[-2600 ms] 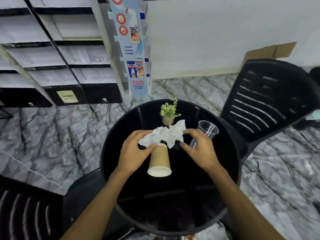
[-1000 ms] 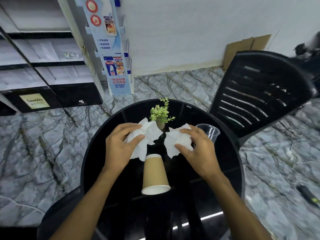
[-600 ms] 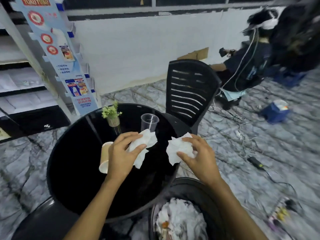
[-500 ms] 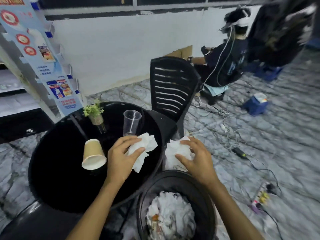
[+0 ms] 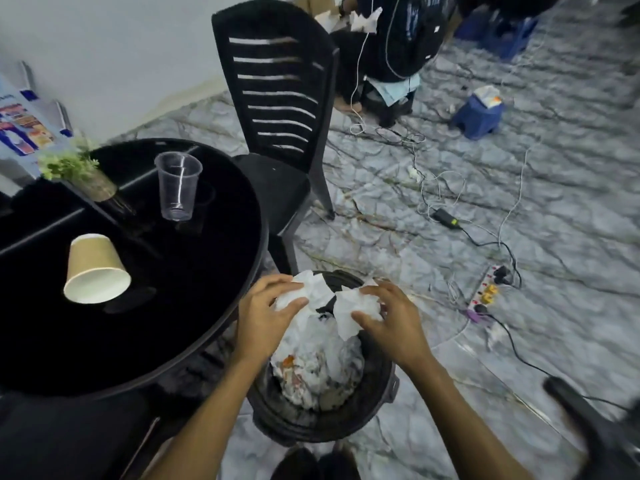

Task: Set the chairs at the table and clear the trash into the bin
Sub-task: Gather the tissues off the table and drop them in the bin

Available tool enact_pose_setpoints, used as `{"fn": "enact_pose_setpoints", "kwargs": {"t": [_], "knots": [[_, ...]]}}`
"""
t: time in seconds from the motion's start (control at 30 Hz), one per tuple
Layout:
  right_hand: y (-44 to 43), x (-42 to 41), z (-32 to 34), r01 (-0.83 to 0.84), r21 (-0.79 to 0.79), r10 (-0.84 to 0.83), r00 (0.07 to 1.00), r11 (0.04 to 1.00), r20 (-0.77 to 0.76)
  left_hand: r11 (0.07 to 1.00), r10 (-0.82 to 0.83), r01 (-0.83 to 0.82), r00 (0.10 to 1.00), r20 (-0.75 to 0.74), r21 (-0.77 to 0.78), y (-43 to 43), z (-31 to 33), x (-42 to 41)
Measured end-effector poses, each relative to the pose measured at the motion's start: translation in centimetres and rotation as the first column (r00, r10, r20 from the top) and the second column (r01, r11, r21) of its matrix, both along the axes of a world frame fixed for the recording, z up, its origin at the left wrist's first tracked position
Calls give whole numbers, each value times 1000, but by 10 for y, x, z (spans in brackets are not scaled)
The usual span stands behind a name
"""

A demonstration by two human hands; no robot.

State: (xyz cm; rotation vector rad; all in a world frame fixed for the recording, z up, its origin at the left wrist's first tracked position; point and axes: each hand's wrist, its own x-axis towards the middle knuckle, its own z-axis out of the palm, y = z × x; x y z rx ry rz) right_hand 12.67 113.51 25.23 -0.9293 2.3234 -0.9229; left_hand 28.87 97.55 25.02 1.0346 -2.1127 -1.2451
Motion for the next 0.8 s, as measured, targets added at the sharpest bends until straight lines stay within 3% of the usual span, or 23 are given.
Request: {"fn": "enact_pose_setpoints", "kwargs": {"t": [0.33, 0.47, 0.6, 0.8], "knots": [[-16, -7, -118, 3, 53, -7, 997, 999, 78, 996, -65, 75, 978, 197, -43, -6, -127, -5], [-10, -7, -174, -60, 178, 40, 992, 982, 118, 994, -105, 107, 952, 286, 11, -4, -176, -2], [5, -5, -214, -217, 356, 150, 967, 909, 207, 971, -228, 173, 881, 415, 167, 4, -210, 6], [19, -3, -223, -94, 323, 39, 984, 942, 173, 970, -228, 166, 877, 423, 178, 17, -220, 17]]}}
